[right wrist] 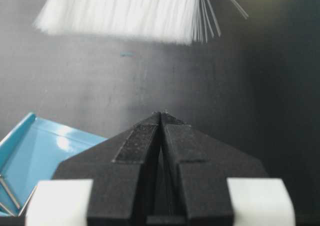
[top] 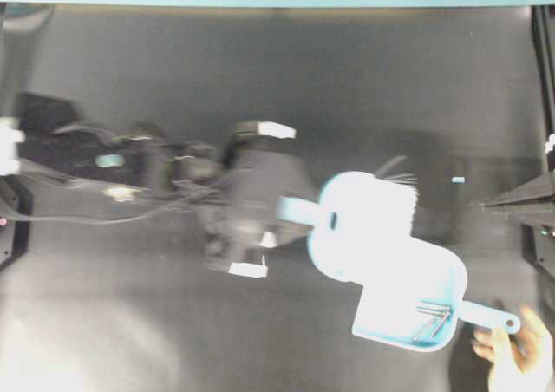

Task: Hold the dustpan with a person, while the left arm uses a hand brush to gather the screws into the dustpan.
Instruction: 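Carry the brush back left and set it on the table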

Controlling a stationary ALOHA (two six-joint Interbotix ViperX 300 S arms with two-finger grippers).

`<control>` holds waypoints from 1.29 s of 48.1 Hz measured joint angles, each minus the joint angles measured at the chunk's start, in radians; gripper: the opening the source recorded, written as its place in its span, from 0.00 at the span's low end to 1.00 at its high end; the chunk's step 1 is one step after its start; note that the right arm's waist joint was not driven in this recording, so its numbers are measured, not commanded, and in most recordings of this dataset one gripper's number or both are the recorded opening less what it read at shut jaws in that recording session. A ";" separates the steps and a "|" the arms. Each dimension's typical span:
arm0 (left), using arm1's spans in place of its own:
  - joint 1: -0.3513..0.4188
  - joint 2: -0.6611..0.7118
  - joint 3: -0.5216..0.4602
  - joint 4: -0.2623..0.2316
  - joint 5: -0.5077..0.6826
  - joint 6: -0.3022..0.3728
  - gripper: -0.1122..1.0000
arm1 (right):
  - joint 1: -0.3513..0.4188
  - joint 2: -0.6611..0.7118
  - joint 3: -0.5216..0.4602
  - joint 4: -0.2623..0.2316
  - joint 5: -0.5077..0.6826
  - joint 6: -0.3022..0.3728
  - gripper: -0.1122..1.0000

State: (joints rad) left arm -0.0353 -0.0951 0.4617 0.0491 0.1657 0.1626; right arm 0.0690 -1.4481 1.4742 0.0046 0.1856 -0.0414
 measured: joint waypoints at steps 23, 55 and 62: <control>0.032 0.037 0.276 0.002 -0.175 -0.006 0.38 | 0.000 -0.002 0.000 0.000 0.002 0.000 0.10; 0.049 0.058 0.347 0.002 -0.232 -0.046 0.89 | 0.000 -0.002 0.000 0.002 0.002 0.000 0.10; 0.046 0.049 0.353 0.000 -0.232 -0.044 0.86 | 0.000 -0.002 0.000 0.000 0.002 0.000 0.10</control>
State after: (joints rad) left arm 0.0107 -0.0460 0.8145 0.0491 -0.0660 0.1181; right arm 0.0690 -1.4496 1.4742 0.0046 0.1871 -0.0414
